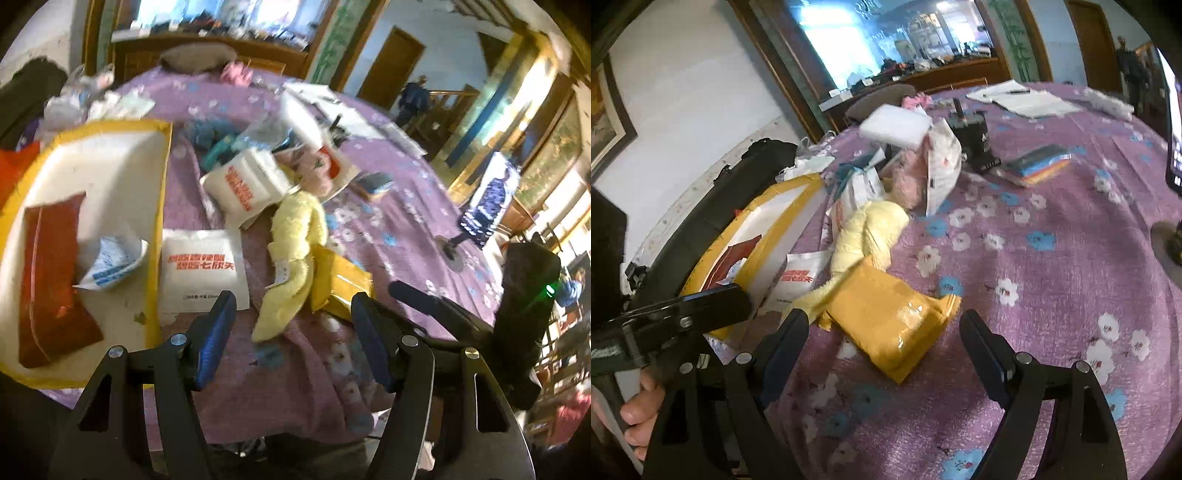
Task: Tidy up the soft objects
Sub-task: 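Grasp the yellow padded pouch with right gripper while left approaches the yellow towel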
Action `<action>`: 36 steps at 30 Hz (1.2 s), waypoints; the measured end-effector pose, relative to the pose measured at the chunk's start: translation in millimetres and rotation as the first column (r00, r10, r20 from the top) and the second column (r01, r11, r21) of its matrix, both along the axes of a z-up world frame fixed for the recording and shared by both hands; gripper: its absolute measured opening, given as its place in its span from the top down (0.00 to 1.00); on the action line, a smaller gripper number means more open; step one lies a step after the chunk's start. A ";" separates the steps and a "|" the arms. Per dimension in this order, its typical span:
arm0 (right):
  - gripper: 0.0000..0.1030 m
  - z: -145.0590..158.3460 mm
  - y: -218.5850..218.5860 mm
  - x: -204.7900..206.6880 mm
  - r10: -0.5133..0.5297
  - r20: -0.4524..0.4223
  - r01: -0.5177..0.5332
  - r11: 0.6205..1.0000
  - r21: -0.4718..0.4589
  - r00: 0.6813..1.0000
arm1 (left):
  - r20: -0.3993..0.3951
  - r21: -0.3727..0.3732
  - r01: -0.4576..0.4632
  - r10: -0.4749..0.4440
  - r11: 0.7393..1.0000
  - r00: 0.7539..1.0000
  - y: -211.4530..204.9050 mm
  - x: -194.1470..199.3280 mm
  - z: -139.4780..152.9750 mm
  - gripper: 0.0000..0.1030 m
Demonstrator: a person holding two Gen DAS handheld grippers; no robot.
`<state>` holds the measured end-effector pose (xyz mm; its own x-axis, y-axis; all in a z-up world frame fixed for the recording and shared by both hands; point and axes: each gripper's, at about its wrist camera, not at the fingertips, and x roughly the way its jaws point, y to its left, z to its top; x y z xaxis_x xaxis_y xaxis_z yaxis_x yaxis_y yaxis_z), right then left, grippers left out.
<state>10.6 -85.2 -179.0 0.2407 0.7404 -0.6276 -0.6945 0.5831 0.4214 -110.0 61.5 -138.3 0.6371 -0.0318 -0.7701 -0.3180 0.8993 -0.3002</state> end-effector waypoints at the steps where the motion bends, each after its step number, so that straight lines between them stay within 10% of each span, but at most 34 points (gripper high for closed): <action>1: 0.19 -2.2 -0.4 0.9 -0.002 -0.008 0.002 1.000 -0.002 1.000 | -0.002 0.011 -0.009 0.009 1.000 1.000 -0.5 4.9 -3.1 0.37; 18: 0.21 -8.1 -11.2 5.6 -0.026 -0.069 0.027 1.000 0.008 0.997 | -0.127 0.191 -0.131 0.157 0.973 0.979 12.1 -16.1 -22.5 0.50; 36: 0.25 -12.2 17.7 13.9 0.027 -0.082 -0.028 1.000 -0.012 0.996 | -0.065 0.055 0.002 0.002 0.999 0.998 -3.3 -6.0 -21.3 0.50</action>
<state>24.5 -67.6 -191.3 0.1680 0.7378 -0.6538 -0.6742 0.5698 0.4698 -116.0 58.2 -159.6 0.5859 0.0113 -0.8103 -0.3349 0.9139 -0.2294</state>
